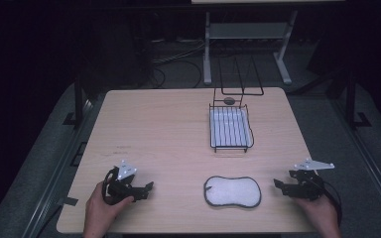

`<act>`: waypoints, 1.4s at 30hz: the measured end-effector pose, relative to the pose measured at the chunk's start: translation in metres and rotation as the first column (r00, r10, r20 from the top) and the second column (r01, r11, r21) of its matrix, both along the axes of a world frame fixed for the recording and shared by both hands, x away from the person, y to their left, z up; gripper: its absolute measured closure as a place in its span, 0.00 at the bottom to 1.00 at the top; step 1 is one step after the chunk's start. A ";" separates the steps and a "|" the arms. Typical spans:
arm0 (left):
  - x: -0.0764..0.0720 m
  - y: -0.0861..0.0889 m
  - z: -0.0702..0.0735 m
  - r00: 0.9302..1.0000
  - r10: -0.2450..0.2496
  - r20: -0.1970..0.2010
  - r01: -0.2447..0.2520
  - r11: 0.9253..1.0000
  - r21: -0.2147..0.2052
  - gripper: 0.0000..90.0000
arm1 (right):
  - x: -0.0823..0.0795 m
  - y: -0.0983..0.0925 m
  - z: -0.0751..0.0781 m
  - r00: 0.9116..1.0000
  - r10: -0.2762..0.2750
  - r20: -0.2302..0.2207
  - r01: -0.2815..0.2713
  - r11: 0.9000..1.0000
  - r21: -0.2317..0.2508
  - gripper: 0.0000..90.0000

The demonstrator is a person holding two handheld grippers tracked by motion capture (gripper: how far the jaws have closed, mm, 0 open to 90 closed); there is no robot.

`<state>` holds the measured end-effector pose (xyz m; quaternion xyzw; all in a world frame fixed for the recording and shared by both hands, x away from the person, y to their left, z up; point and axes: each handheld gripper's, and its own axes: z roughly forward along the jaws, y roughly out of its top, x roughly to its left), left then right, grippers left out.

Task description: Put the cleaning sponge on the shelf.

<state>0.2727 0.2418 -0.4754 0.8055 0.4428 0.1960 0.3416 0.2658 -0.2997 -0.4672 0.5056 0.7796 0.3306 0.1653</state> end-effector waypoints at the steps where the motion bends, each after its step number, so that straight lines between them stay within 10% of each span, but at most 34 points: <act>1: 0.000 0.000 0.000 1.000 0.000 0.000 0.000 1.000 0.000 0.14 | 0.000 -0.001 0.002 1.000 0.008 -0.005 -0.008 1.000 0.009 0.41; 11: 0.000 0.000 0.000 1.000 0.000 0.000 0.000 1.000 0.001 0.14 | -0.008 0.001 0.021 0.996 0.089 0.005 -0.089 0.993 0.080 1.00; 42: 0.000 0.000 0.000 1.000 0.000 0.001 0.000 1.000 0.000 0.14 | -0.020 0.058 0.037 0.939 0.341 0.040 -0.343 0.930 0.133 1.00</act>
